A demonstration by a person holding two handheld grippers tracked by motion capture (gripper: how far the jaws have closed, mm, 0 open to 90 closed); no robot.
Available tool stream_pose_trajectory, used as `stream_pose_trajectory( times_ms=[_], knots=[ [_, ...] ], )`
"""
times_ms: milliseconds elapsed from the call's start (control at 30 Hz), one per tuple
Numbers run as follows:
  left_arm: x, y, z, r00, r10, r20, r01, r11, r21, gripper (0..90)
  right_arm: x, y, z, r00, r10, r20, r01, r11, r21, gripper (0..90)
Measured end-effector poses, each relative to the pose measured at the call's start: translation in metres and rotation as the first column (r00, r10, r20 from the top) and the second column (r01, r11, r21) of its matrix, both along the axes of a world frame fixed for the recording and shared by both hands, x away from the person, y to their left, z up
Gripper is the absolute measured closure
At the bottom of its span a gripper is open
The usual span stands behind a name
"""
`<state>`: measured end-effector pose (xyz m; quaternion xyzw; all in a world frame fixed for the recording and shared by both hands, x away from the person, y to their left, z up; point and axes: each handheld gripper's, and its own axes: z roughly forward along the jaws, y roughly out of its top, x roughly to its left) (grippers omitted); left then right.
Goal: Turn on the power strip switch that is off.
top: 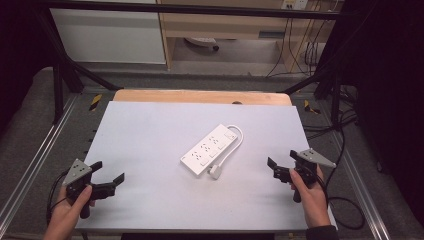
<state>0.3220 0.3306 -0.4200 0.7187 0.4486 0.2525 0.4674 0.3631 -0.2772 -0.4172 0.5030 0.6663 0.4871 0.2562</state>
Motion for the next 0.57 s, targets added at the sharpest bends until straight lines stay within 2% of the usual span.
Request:
stream_pose_trajectory(
  times_ms=[300, 400, 500, 567],
  knots=[
    [0.000, 0.000, 0.000, 1.0000, -0.004, 0.001, 0.004, 1.0000, 0.001, 5.9, -0.010, -0.009, -0.015, 0.9994, -0.009, -0.032, 0.008, 1.000, -0.026, 4.7],
    [0.000, 0.000, 0.000, 1.0000, -0.005, 0.001, 0.005, 1.0000, 0.003, 5.9, -0.014, -0.008, -0.020, 0.9984, -0.006, -0.056, 0.004, 1.000, -0.030, 4.7],
    [0.000, -0.001, 0.000, 1.0000, -0.008, 0.001, 0.008, 1.0000, 0.005, 5.9, -0.018, -0.004, -0.030, 0.9922, 0.005, -0.124, -0.013, 0.998, -0.059, 4.6],
    [0.000, -0.001, 0.000, 1.0000, -0.008, 0.002, 0.008, 1.0000, 0.005, 5.9, -0.020, -0.001, -0.035, 0.9879, 0.017, -0.154, -0.030, 0.996, -0.085, 4.4]
  ],
)
